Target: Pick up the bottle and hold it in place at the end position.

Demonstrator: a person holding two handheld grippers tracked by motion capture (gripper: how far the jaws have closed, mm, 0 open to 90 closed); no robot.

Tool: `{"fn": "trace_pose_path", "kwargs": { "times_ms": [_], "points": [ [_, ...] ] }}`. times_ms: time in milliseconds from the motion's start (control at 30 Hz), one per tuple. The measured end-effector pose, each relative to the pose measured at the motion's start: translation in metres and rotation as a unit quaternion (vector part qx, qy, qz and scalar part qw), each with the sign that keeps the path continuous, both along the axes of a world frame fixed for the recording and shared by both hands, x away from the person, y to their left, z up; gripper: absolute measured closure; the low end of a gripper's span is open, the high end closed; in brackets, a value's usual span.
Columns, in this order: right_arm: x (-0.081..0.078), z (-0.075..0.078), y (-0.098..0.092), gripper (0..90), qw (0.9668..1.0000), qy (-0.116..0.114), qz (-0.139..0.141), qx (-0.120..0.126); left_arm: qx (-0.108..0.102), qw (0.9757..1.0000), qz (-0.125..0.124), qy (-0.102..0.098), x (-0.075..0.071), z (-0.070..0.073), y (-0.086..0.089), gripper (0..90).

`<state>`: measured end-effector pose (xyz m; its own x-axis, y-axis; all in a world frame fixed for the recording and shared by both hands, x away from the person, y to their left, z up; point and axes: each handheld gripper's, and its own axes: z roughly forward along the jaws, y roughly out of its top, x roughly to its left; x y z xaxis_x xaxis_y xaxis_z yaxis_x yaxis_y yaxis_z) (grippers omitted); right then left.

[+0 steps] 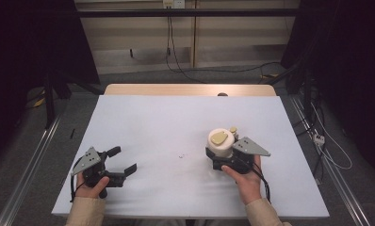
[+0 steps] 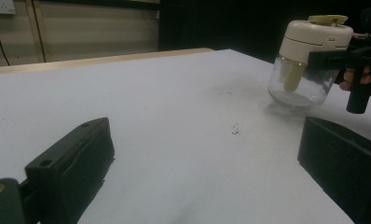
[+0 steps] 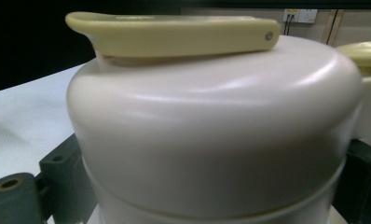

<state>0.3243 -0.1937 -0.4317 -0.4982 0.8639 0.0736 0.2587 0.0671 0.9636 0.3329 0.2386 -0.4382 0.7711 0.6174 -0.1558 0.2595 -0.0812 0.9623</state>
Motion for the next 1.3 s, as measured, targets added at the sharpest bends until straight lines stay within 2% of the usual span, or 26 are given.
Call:
{"fn": "trace_pose_path", "kwargs": {
  "times_ms": [733, 1300],
  "points": [
    [0.019, 0.002, 0.020, 6.9, 0.9999, -0.005, 0.011, 0.001, -0.001, 1.0000, -0.005, 0.000, -0.001, 0.000, -0.002, 2.7],
    [0.030, 0.003, 0.028, 6.9, 0.9999, -0.007, 0.014, 0.002, -0.004, 1.0000, -0.006, 0.003, -0.001, 0.000, -0.002, 2.7]
  ]
}}
